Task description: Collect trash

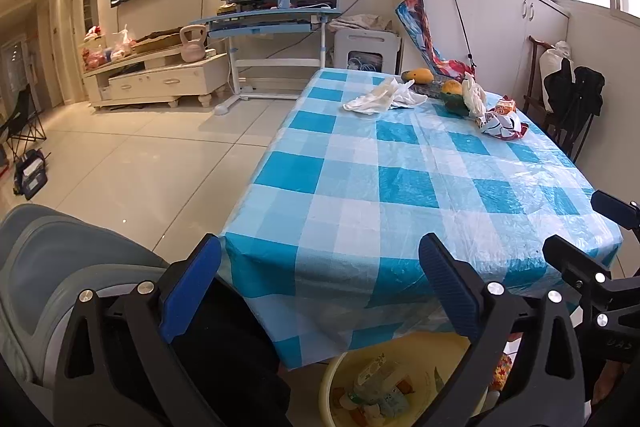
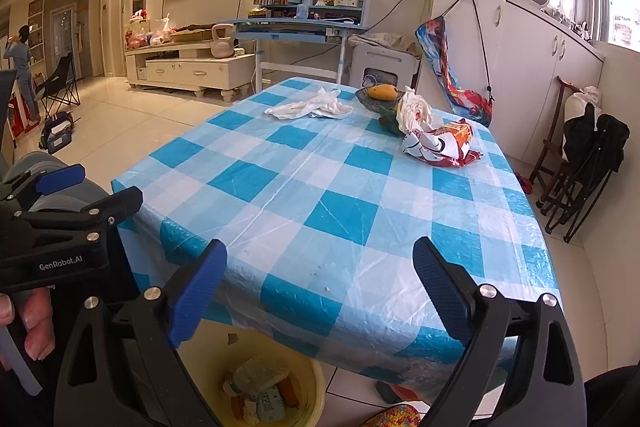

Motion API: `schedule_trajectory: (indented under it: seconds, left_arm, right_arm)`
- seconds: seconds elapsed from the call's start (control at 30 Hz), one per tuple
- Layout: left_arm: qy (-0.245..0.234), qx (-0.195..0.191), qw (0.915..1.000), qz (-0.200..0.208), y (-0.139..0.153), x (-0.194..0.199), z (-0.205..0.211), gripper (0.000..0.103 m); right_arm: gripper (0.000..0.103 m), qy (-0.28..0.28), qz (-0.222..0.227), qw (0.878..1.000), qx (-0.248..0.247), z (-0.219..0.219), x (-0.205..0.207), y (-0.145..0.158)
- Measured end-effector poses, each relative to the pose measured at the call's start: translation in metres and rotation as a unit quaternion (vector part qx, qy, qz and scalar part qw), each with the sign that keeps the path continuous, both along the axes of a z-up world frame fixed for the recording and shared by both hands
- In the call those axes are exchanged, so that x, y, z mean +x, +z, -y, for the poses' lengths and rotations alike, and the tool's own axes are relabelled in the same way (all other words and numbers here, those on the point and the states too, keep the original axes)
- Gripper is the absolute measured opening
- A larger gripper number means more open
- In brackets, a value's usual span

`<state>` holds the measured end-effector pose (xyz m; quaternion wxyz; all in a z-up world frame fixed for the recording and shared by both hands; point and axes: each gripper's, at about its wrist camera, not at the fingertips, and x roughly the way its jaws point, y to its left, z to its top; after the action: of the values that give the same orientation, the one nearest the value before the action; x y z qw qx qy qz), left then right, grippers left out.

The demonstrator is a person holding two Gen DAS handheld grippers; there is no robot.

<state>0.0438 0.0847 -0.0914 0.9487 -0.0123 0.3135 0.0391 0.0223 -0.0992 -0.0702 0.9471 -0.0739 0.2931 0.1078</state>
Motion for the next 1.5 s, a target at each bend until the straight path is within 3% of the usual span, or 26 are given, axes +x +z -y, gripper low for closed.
schedule_trajectory:
  seconds: [1.5]
  left_arm:
    - [0.002, 0.002, 1.0, -0.004, -0.0031, -0.0009, -0.0015, 0.096]
  right_arm:
    - [0.092, 0.003, 0.003, 1.0, -0.005, -0.0038, -0.0025, -0.0003]
